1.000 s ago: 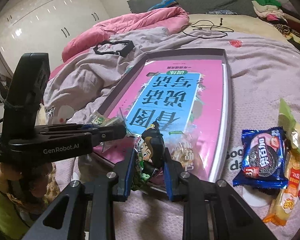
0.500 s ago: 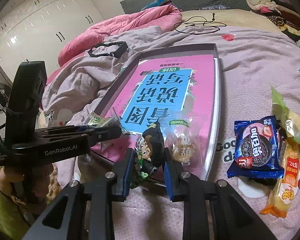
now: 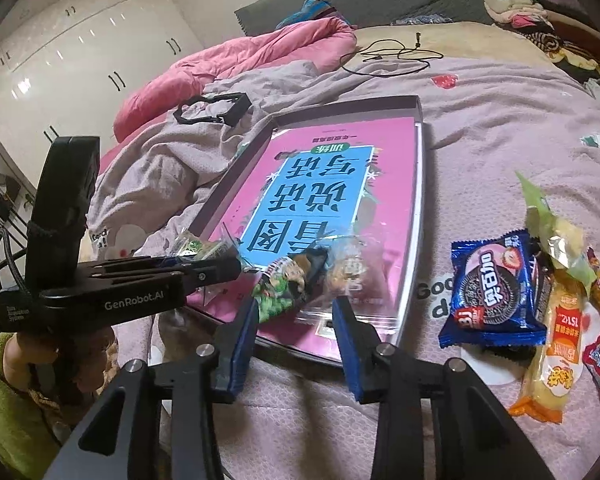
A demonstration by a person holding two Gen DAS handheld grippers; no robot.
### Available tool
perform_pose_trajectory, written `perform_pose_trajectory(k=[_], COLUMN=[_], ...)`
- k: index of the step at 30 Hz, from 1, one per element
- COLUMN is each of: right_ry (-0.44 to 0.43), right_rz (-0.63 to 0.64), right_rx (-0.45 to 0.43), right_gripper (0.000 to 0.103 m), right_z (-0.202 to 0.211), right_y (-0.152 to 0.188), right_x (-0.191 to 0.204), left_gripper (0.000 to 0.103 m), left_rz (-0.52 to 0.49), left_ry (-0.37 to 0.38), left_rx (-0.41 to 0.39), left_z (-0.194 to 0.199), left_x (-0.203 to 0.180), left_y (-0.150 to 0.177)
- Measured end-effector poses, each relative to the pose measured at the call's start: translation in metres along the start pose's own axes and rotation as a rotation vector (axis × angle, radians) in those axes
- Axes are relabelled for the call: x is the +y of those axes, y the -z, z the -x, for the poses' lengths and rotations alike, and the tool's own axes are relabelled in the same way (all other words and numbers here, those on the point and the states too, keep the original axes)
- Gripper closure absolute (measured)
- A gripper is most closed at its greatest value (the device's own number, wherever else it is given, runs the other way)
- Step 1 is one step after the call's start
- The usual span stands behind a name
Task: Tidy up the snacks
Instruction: 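Open the right tool to drop the pea bag while the left tool releases its cracker bag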
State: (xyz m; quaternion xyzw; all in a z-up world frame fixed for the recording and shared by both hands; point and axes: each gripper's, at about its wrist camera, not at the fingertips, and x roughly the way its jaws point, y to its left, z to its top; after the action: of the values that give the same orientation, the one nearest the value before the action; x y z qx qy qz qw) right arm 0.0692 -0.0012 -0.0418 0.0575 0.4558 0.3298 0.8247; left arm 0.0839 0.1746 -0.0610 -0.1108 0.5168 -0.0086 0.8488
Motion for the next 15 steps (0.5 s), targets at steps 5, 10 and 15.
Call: perform_pose_trajectory(k=[5,10,15], right_ry=[0.004,0.009,0.018], right_rz=[-0.01,-0.01,-0.006], right_rx=[-0.004,-0.005,0.0], right_gripper=[0.061,0.056,0.054], right_z=[0.0013,0.0017,0.0005], right_y=[-0.0001,0.0002,0.0], right_x=[-0.0016,-0.0013,-0.0013], left_gripper=[0.078,0.078,0.077], left_rz=[-0.001,0.001,0.009], left_ry=[-0.005,-0.004,0.007], left_rx=[0.001,0.002,0.004], left_z=[0.0004,0.0006,0.0006], left_x=[-0.0004,0.0,0.0015], left_y=[0.0003,0.0003,0.0003])
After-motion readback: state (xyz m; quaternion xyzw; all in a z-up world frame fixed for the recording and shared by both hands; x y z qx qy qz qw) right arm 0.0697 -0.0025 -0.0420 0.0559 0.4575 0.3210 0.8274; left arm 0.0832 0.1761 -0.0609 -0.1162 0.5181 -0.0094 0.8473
